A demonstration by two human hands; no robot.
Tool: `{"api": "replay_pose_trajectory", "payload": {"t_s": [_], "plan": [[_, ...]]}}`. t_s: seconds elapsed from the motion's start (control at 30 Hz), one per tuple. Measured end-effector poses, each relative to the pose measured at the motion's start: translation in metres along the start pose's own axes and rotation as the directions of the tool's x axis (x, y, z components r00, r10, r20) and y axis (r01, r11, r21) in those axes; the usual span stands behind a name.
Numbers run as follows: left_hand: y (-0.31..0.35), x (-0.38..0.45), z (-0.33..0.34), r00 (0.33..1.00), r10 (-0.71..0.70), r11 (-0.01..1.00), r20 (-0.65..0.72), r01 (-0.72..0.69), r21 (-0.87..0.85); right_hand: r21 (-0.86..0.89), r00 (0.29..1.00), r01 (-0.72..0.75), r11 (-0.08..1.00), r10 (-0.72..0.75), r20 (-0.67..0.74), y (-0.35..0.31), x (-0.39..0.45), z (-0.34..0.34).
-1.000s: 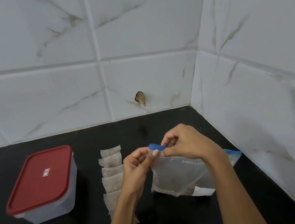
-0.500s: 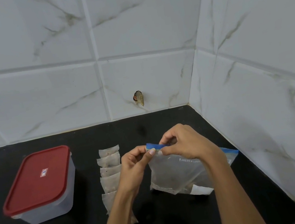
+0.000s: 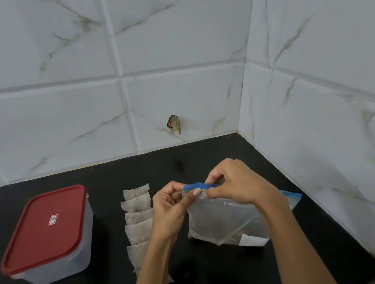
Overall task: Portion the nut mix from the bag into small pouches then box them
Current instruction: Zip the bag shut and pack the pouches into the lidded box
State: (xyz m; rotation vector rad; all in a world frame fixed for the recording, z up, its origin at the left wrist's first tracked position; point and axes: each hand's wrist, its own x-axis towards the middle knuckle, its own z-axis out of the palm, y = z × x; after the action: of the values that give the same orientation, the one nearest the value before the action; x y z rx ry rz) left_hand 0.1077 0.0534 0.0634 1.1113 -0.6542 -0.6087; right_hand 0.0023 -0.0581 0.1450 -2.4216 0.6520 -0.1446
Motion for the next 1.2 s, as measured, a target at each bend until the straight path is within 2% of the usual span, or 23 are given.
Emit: {"api": "replay_pose_trajectory", "payload": {"t_s": [0.17, 0.6, 0.73, 0.83, 0.97, 1.03, 1.1, 1.17, 1.2], "plan": [[-0.002, 0.001, 0.000, 1.000, -0.007, 1.000, -0.024, 0.007, -0.011, -0.030, 0.999, -0.048, 0.998, 0.048, -0.021, 0.008, -0.007, -0.009], [0.001, 0.002, 0.001, 0.998, -0.050, 0.999, -0.024, 0.050, -0.006, -0.056, 0.997, -0.054, 0.997, 0.051, -0.052, 0.020, -0.017, -0.016], [0.004, 0.002, -0.005, 0.997, -0.041, 0.997, -0.069, 0.037, -0.062, -0.074, 0.990, -0.139, 0.987, 0.136, -0.048, 0.036, -0.032, -0.030], [0.008, 0.002, -0.011, 0.993, -0.031, 0.998, -0.113, 0.025, -0.050, -0.008, 0.972, -0.210, 0.978, 0.208, -0.112, 0.055, -0.043, -0.040], [0.011, 0.003, -0.013, 0.993, -0.042, 0.999, -0.109, 0.041, -0.007, 0.149, 0.962, -0.230, 0.962, 0.248, -0.118, 0.066, -0.053, -0.040], [0.012, 0.004, -0.012, 0.992, -0.022, 0.996, -0.125, 0.033, 0.087, 0.221, 0.942, -0.243, 0.945, 0.284, -0.180, 0.070, -0.055, -0.039], [0.015, 0.006, -0.012, 0.984, 0.065, 0.932, -0.167, 0.001, 0.363, 0.264, 0.920, -0.245, 0.933, 0.309, -0.241, 0.072, -0.057, -0.038], [0.022, 0.008, -0.009, 0.973, 0.185, 0.746, -0.135, -0.050, 0.664, 0.291, 0.916, -0.218, 0.932, 0.298, -0.268, 0.074, -0.057, -0.036], [0.028, 0.009, -0.004, 0.969, 0.228, 0.661, -0.091, -0.086, 0.745, 0.299, 0.921, -0.199, 0.933, 0.283, -0.268, 0.073, -0.057, -0.035]]}}
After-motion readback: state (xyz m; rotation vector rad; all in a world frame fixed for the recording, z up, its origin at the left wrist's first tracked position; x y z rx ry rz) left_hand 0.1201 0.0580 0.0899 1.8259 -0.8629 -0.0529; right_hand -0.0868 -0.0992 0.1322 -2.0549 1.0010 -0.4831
